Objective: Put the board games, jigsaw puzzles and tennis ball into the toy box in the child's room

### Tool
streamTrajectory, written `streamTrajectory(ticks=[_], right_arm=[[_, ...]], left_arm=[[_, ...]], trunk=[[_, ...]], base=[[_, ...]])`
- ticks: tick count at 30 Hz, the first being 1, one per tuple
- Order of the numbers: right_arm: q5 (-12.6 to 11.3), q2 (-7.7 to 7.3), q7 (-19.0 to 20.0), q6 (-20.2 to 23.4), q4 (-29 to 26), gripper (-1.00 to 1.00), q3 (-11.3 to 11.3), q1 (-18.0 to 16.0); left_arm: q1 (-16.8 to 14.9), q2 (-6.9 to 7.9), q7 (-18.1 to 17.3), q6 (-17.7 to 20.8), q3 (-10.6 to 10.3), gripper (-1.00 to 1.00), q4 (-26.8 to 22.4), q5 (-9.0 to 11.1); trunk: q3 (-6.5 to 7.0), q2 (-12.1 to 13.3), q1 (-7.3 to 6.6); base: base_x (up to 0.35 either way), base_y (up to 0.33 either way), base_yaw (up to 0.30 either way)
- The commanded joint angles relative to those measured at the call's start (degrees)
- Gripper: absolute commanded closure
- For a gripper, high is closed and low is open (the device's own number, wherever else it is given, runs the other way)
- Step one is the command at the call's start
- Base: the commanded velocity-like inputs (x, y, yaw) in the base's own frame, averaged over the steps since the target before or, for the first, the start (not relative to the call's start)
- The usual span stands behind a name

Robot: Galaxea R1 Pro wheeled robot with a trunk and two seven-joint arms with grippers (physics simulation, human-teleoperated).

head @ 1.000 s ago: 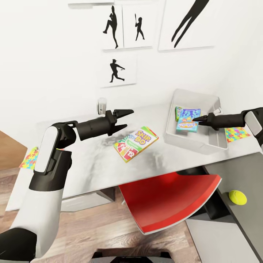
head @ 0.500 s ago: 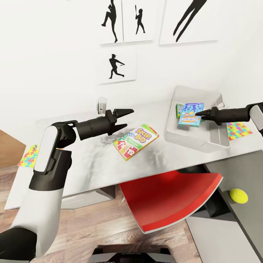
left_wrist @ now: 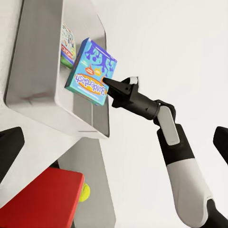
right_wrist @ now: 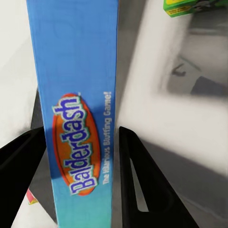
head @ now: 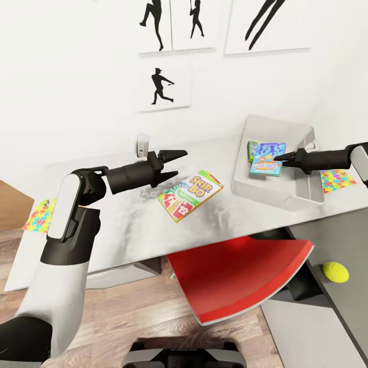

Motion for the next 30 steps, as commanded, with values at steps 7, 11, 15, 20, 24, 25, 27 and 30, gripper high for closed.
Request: streamTrajectory(ticks=[7, 11, 15, 20, 24, 25, 27, 30], right_arm=[[-0.2, -0.10, 0.2, 0.2, 0.0, 1.00, 0.3, -0.1], [-0.2, -0.09, 0.2, 0.2, 0.0, 1.00, 0.3, -0.1], [-0.2, -0.12, 0.2, 0.2, -0.2, 1.00, 0.3, -0.2], [-0.2, -0.12, 0.3, 0.2, -0.3, 1.00, 0.2, -0.7], [-0.2, -0.12, 0.3, 0.2, -0.4, 1.00, 0.2, -1.4], [-0.2, -0.13, 0.3, 0.2, -0.4, 1.00, 0.2, -1.5], [-0.2, -0.15, 0.3, 0.2, -0.4, 1.00, 0.2, -1.8], [-0.2, -0.16, 0.3, 0.2, -0.5, 1.00, 0.2, -1.9]], left_arm=[[-1.0, -0.47, 0.6, 0.1, 0.0, -1.00, -0.1, 0.6], [-2.8, -0.85, 0.6, 0.1, 0.0, -1.00, -0.1, 0.7], [-5.2, -1.82, 0.8, 0.1, 0.0, -1.00, -0.1, 0.7], [-7.5, -2.72, 2.4, 0.1, -0.1, -1.00, -0.1, 1.0], [-9.3, -3.38, 5.0, 0.1, -0.1, -1.00, -0.1, 2.9], [-9.8, -3.55, 6.0, 0.1, -0.1, -1.00, -0.1, 3.8], [-10.4, -3.87, 8.0, 0.1, -0.2, -1.00, -0.1, 5.5], [-10.8, -4.07, 9.5, 0.1, -0.6, -1.00, -0.1, 6.7]], trunk=[[-0.72, -0.1, 0.02], [-1.10, -0.1, 0.02], [-1.47, -0.1, 0.02], [-1.94, -0.1, 0.02], [-2.31, -0.1, 0.02], [-2.41, -0.1, 0.02], [-2.59, -0.1, 0.02], [-2.88, -0.1, 0.02]], base=[[0.000, 0.000, 0.000], [0.000, 0.000, 0.000], [0.000, 0.000, 0.000], [0.000, 0.000, 0.000], [0.000, 0.000, 0.000], [0.000, 0.000, 0.000], [0.000, 0.000, 0.000], [0.000, 0.000, 0.000]])
